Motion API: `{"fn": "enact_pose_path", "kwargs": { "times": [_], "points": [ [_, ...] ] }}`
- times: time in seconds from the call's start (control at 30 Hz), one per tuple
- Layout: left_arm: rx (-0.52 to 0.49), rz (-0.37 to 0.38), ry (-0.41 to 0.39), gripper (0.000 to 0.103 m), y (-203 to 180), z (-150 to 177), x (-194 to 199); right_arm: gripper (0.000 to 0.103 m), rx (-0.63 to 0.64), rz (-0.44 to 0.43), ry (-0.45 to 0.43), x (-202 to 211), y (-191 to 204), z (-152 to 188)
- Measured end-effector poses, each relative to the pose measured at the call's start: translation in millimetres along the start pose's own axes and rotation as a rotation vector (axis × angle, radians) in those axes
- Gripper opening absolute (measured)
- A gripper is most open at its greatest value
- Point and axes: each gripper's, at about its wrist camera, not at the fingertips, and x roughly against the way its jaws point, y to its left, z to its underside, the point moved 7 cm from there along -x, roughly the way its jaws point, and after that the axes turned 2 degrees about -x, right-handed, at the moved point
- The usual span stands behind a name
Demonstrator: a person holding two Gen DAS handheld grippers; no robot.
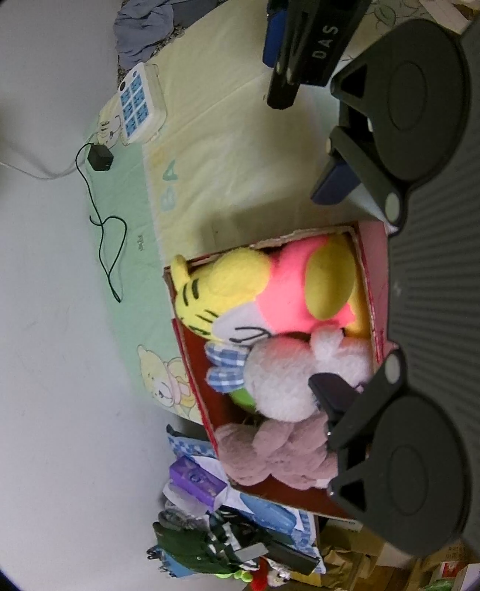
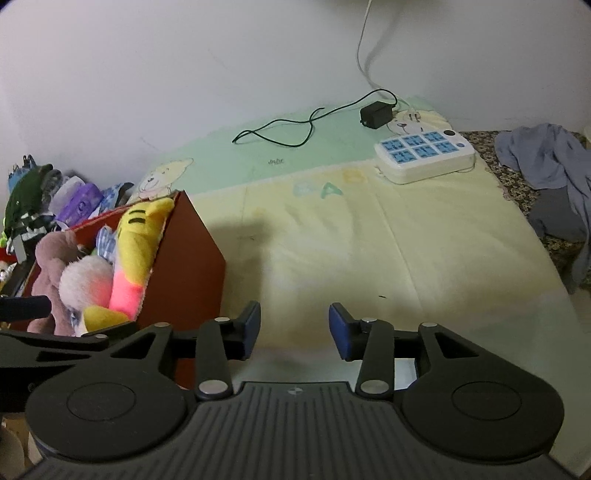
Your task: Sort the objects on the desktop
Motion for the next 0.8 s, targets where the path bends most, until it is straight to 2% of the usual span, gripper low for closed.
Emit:
{"fn": "enact_pose_path", "kwargs": {
  "times": [0.13, 0.23, 0.47, 0.8],
  "points": [
    [-0.007, 0.003, 0.002, 0.099, 4, -3, -3, 0.045, -0.002, 0.014, 0.002, -2, 0, -1],
    [-0.015, 0.009, -0.001, 0.099, 11, -7, -4, 0.061, 0.009, 0.046, -0.015, -1, 4, -5],
    [-0.02, 0.042, 0.019, 0.099, 31, -6, -10, 0.061, 0.021, 0.074, -0.046, 0, 19, -13],
    [0.054, 0.072, 0.01, 0.099, 74, -3, -11, 0.061, 0.002, 0.031, -0.097, 14, 50, -23]
  ]
}}
